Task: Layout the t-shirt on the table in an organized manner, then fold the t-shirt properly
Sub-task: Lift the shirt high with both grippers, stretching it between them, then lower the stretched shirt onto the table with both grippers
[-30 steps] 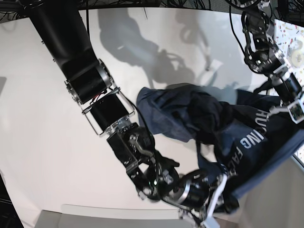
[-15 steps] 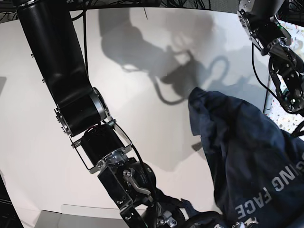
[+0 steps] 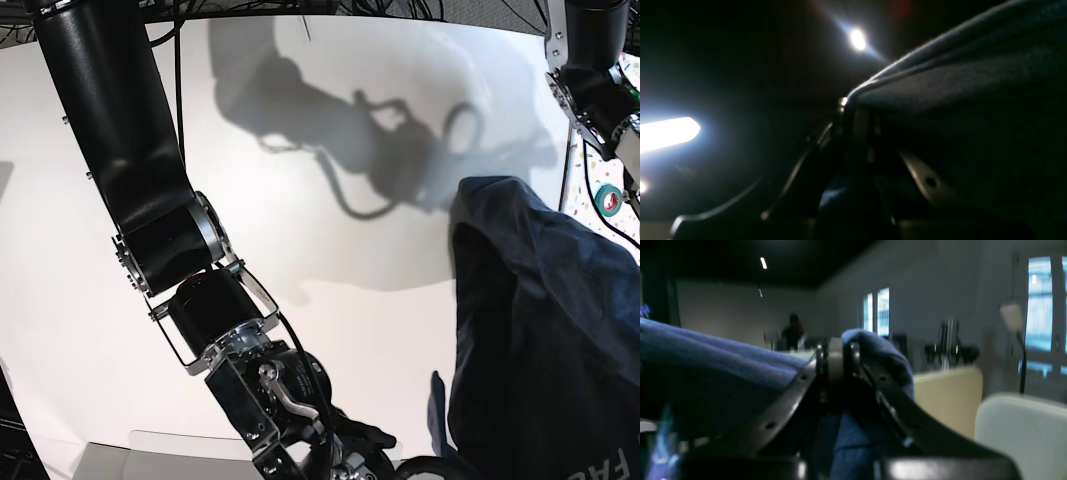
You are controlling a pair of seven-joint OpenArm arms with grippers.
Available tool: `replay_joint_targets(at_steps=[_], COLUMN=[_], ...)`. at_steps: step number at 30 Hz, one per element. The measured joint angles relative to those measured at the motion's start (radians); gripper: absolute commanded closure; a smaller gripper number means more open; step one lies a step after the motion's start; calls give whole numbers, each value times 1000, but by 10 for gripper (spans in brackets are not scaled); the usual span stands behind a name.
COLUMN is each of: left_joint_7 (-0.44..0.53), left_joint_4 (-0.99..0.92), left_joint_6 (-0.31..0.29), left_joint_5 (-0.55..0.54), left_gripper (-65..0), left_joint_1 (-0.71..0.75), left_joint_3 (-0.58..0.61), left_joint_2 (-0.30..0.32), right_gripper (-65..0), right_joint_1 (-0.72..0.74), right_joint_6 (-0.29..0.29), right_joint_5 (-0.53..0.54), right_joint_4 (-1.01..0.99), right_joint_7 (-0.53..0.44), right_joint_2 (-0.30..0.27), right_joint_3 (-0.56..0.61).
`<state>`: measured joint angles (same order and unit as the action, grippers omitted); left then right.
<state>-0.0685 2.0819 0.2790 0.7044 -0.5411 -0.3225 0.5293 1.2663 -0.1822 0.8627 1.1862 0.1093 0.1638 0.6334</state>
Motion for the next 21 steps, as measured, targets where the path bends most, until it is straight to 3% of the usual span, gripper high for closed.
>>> replay_joint_targets(at_steps=[6, 10, 12, 15, 21], left_joint_7=[45, 43, 43, 43, 92], left_joint_4=[0, 5, 7, -12, -8], left_joint_6=[11, 32, 43, 13, 18], left_joint_5=[0, 0, -1, -7, -2], left_gripper=[0, 0, 0, 0, 0], left_joint_1=[-32, 42, 152, 290, 512], left_joint_3=[24, 25, 26, 49, 132], left_joint_2=[31, 1, -65, -196, -406], right_gripper=[0, 0, 0, 0, 0], right_joint_1=[-2, -71, -183, -374, -587], right_joint_6=[5, 13, 14, 34, 31], right_joint_5=[-10, -18, -17, -22, -22], right_joint_4=[33, 136, 182, 187, 255], right_joint_7=[-67, -93, -36, 100, 106], right_joint_2=[-2, -9, -8, -17, -144], right_joint_3=[0, 0, -1, 5, -2])
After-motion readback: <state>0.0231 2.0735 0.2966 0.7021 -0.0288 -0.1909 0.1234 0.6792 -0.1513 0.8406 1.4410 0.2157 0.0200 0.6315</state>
